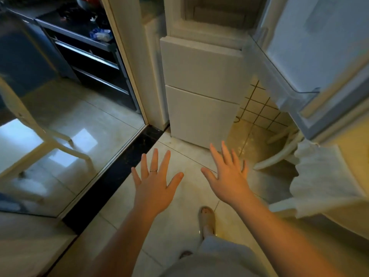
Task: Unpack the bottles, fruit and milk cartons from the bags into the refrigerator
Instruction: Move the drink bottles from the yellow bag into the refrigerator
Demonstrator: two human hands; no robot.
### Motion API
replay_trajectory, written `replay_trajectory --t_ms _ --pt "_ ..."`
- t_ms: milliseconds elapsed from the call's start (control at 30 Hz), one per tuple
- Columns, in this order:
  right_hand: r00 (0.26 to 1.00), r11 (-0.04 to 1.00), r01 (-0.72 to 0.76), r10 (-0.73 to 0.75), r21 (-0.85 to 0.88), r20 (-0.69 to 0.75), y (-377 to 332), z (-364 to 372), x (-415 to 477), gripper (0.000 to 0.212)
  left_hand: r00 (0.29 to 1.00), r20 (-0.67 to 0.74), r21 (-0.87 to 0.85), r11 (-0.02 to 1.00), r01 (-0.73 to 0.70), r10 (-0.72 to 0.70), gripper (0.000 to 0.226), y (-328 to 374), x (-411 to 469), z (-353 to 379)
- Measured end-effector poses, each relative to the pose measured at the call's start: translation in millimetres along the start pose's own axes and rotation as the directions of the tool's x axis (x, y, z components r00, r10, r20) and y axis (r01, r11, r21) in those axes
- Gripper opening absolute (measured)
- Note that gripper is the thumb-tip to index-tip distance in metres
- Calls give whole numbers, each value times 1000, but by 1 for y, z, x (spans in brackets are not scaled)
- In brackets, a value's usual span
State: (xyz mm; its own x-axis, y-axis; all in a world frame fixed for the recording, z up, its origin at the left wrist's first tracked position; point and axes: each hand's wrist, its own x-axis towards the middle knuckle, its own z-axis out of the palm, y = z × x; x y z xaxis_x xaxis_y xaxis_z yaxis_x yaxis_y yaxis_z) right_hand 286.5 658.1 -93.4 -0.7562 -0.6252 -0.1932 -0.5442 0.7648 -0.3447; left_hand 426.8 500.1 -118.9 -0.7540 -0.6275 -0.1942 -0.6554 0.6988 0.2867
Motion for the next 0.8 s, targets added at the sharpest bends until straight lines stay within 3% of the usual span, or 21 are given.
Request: replay_trajectory --t_ms 333,800 --pt "981 981 -189 191 36 -40 120 -17 -84 71 967 116 -18 974 -227 227 78 107 -35 48" --pt "898 909 -394 412 137 -151 433 -113 -189 70 883 201 -35 904 -426 424 75 427 -113 168"
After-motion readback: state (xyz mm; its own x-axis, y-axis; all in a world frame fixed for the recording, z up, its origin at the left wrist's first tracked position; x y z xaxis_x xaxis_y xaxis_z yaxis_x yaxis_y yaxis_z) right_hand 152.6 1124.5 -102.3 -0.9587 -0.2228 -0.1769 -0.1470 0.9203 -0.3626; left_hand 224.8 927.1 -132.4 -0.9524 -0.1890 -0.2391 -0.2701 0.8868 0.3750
